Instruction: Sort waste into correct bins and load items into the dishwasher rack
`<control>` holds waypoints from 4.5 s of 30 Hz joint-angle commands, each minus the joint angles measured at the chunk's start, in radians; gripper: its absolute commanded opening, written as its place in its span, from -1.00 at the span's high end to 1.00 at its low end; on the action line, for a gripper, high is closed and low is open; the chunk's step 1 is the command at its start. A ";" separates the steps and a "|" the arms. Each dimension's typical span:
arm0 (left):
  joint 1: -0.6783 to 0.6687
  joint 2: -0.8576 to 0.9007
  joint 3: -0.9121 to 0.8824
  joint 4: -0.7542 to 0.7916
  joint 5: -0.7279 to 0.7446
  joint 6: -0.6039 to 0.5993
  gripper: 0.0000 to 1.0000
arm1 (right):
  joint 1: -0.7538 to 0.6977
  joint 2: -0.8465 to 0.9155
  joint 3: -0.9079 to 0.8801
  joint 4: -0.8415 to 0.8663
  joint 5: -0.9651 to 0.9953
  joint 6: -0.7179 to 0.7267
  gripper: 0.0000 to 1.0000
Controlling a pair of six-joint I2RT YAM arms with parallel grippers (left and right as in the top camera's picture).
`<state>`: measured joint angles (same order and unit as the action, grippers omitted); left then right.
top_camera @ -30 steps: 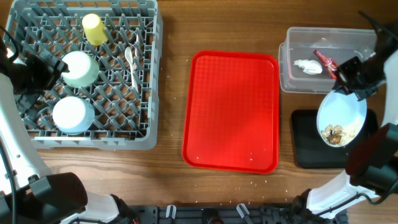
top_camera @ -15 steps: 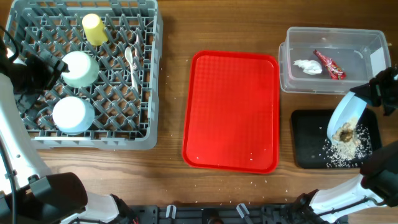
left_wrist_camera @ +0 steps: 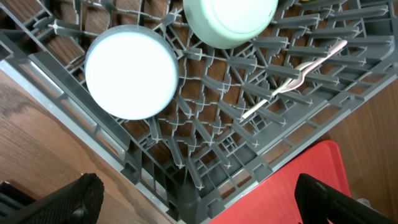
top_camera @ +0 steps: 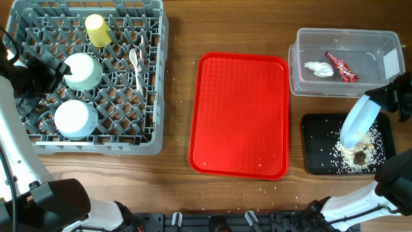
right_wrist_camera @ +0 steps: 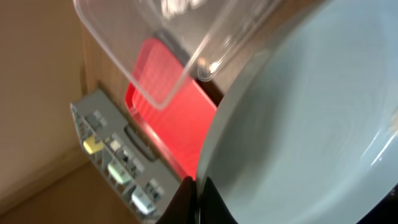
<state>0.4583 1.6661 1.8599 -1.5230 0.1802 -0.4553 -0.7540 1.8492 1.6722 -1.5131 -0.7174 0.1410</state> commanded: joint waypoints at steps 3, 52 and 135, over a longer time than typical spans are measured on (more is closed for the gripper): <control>0.005 -0.002 0.006 0.000 0.001 -0.009 -1.00 | -0.013 -0.009 0.002 0.021 -0.060 -0.086 0.92; 0.005 -0.002 0.006 0.000 0.001 -0.009 -1.00 | 1.329 0.431 0.002 1.904 -0.016 1.056 0.39; 0.005 -0.002 0.006 0.000 0.001 -0.009 -1.00 | 1.195 -1.418 -1.318 1.359 0.573 0.151 -1.00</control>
<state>0.4587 1.6661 1.8610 -1.5249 0.1802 -0.4557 0.5278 0.5919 0.5858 -0.3309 -0.0204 0.3592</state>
